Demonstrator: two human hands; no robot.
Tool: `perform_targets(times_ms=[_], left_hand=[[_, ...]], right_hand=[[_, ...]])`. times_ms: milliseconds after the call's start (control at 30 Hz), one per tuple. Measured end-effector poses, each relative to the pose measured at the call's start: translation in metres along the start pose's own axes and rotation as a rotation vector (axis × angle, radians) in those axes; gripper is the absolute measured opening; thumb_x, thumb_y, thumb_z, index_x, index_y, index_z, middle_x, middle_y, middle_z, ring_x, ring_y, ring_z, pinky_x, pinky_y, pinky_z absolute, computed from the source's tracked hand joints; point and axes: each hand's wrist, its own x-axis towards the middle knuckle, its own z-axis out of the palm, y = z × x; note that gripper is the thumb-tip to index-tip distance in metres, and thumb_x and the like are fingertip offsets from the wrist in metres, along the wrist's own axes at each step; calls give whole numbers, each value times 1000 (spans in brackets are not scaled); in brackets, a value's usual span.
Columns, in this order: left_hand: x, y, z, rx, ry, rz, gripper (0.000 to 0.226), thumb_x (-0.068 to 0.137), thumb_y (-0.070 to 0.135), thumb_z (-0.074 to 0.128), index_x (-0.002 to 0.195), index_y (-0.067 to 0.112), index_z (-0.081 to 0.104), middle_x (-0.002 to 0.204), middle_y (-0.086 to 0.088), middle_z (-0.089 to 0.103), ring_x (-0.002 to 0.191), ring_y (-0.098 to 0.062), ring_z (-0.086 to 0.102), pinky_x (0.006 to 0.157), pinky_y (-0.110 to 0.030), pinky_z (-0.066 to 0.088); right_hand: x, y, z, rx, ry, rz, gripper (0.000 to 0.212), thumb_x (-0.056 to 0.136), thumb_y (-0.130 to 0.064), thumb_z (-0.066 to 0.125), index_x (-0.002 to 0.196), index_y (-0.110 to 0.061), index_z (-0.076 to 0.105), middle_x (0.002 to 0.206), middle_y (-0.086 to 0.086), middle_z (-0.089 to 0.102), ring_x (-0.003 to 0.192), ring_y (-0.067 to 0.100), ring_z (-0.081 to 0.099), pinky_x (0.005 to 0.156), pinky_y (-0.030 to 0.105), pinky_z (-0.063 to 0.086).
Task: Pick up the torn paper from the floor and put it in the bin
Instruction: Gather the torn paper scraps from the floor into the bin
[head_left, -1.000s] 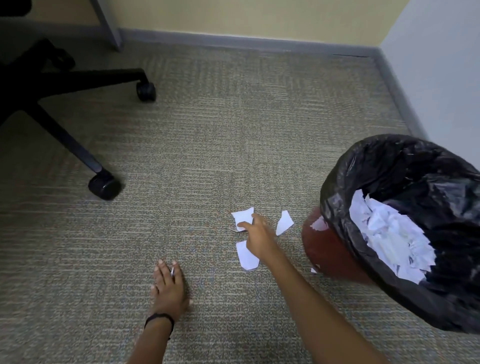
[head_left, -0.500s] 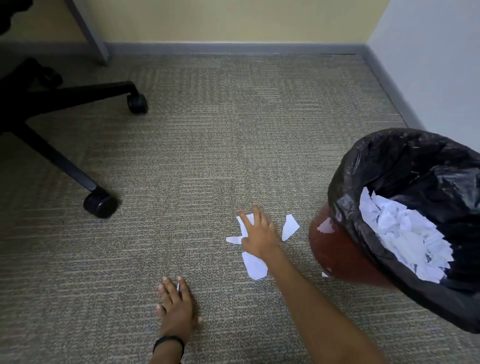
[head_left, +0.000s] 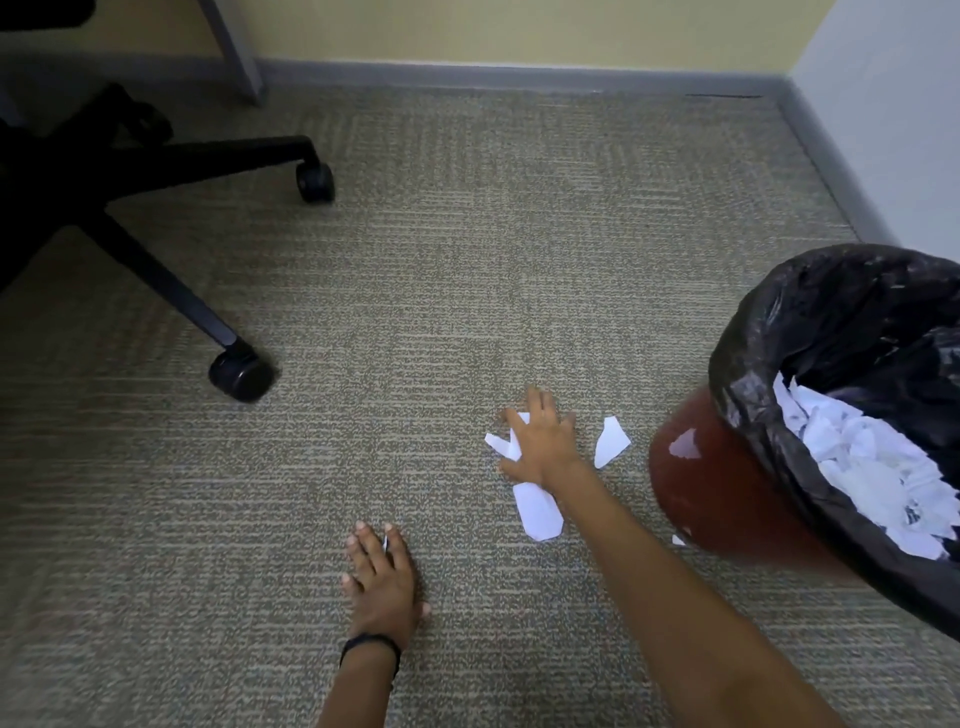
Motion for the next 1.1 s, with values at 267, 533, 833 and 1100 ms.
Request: perform_targets(times_ms=[267,533,833,1100], left_hand=[[-1,-1,0,-25,-1,18,99,92,40,53,144,-1,-21,146,-36,-27,138,-51,-20,115,-55,14],[-1,-1,1,-27,22,8,99,92,39,54,144,-1,-21,147,-35,-26,138,-50,-19,115,-54,13],[-3,-6,5,-140,54,28,101,90,40,57,146,3,-19,149,-28,-28,141,-44,-18,116,-50,15],[-16,-28,23,-373,278,142,66,93,15,53,144,-10,18,155,-24,9,146,-32,10,122,-36,9]], right_hand=[[12,16,-7,238,-128,115,98,63,-42,82,138,-15,25,140,17,24,129,36,31,101,49,41],[7,4,4,188,-86,26,32,84,-18,65,114,-8,58,128,17,41,107,34,54,87,38,47],[-66,1,-14,619,-169,65,25,84,-20,55,99,-1,61,87,13,67,78,31,69,65,36,55],[-190,41,-192,1010,330,-48,25,89,-15,62,73,-32,54,55,-7,60,41,1,57,47,12,47]])
